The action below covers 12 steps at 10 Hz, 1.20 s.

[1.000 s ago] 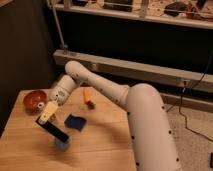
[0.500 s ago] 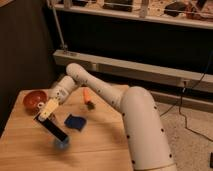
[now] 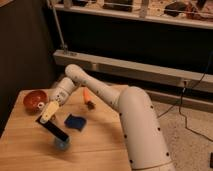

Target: Place the eraser in the ceramic cup

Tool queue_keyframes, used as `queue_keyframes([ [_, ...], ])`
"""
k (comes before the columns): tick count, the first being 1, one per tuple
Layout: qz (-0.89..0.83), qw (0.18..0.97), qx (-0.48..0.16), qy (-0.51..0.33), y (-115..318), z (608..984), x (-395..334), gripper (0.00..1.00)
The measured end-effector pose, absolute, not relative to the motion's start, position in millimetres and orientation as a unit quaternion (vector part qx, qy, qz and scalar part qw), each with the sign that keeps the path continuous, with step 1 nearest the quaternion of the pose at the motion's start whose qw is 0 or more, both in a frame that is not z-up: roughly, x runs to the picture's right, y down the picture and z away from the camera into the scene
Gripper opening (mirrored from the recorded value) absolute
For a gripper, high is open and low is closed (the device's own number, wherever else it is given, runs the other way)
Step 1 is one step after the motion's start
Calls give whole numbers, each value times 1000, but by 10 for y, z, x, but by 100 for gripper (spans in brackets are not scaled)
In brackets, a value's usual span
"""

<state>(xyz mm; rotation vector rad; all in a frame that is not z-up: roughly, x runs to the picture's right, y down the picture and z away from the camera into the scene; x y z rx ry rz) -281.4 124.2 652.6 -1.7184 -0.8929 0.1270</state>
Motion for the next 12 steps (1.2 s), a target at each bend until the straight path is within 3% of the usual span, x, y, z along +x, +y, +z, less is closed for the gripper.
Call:
queue_keyframes([
  [5,50,525,-745,-408,1067,6259,-2711,0],
  [12,58,564,-733,-376,1185,6430,-2804,0],
])
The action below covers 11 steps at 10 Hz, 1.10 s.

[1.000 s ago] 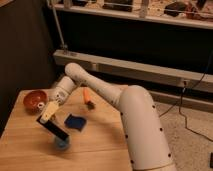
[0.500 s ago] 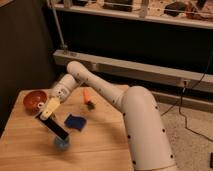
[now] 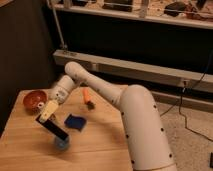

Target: Place the eraser in the ceramic cup

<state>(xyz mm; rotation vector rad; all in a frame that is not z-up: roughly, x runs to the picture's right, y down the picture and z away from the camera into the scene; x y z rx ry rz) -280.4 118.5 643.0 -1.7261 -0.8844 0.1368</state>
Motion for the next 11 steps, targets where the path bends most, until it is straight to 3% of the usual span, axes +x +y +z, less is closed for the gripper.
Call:
queue_keyframes([
  [5,38,558,-720,-412,1190,6425,-2797,0],
  [11,-91,512,-606,-603,1157,6327,-2652,0],
])
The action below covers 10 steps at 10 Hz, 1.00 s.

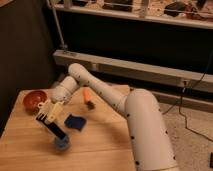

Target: Place the eraser in the ceramic cup

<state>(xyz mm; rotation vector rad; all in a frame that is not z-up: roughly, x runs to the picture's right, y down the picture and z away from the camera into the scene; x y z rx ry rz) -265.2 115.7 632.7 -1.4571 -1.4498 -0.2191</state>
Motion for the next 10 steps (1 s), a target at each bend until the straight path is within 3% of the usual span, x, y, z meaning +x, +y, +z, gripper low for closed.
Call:
queue_keyframes([
  [10,-110,478,-591,-641,1197,6164,-2699,0],
])
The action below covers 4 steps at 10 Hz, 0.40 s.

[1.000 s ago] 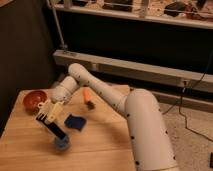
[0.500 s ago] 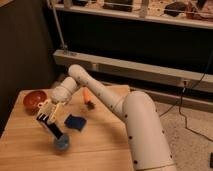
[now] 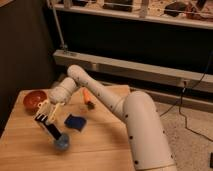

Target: Place the eraser in the ceramic cup

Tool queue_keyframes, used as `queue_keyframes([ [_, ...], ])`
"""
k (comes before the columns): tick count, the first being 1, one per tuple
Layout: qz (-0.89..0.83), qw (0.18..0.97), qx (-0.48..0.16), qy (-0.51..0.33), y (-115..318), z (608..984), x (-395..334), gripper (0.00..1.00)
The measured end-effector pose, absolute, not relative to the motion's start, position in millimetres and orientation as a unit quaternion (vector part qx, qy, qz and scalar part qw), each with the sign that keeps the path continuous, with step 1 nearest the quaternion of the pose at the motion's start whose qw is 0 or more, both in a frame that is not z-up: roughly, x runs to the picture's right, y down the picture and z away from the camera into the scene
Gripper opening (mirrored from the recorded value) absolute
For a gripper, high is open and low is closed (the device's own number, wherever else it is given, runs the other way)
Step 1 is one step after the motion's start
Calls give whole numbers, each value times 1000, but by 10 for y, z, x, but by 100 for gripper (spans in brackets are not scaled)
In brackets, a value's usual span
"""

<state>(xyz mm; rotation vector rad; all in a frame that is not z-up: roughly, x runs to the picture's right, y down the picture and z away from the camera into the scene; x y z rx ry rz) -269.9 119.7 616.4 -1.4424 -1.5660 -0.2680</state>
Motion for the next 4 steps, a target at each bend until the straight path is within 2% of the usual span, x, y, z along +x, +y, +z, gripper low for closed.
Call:
queue_keyframes([
  [4,-95,486,-600,-628,1271,6106,-2680,0],
])
